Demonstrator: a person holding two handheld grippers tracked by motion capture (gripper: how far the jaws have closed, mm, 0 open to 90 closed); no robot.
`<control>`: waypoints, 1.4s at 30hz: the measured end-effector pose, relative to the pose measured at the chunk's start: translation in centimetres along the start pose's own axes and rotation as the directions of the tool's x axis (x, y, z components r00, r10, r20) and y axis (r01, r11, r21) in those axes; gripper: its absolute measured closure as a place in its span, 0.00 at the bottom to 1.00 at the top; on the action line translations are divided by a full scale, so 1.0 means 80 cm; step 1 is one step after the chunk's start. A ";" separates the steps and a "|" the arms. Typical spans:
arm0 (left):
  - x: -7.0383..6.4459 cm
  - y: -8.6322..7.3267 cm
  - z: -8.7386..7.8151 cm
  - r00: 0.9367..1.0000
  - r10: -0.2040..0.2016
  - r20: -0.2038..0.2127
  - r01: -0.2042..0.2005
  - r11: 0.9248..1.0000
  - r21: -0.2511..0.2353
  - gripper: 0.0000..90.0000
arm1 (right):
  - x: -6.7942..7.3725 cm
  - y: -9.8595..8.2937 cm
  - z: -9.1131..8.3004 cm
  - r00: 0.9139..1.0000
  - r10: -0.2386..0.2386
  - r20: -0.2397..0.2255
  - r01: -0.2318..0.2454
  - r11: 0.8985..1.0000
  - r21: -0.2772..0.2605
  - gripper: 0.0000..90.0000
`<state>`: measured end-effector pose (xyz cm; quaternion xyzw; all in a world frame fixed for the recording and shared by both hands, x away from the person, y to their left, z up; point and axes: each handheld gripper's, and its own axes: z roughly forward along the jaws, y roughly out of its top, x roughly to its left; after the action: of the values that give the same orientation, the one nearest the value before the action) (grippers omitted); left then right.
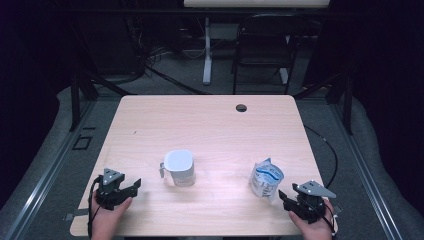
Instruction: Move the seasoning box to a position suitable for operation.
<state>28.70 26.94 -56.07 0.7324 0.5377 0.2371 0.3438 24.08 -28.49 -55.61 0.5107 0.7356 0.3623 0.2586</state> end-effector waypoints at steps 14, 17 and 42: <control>-0.007 0.001 -0.016 1.000 -0.003 0.013 0.003 0.998 -0.057 0.37 | 0.006 0.002 -0.001 1.000 -0.003 0.009 0.003 1.000 0.022 0.54; -0.010 0.000 -0.016 1.000 -0.002 0.016 0.003 0.998 -0.068 0.39 | 0.008 0.003 -0.002 1.000 -0.003 0.013 0.003 1.000 0.016 0.54; -0.073 0.046 0.029 0.989 0.111 0.097 -0.109 0.994 -0.025 0.52 | 0.000 -0.001 -0.012 1.000 0.021 0.014 -0.022 1.000 0.020 0.51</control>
<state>30.85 20.14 -54.68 0.7683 0.4764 0.2247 0.3637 23.28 -28.77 -55.11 0.5237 0.7318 0.3539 0.2547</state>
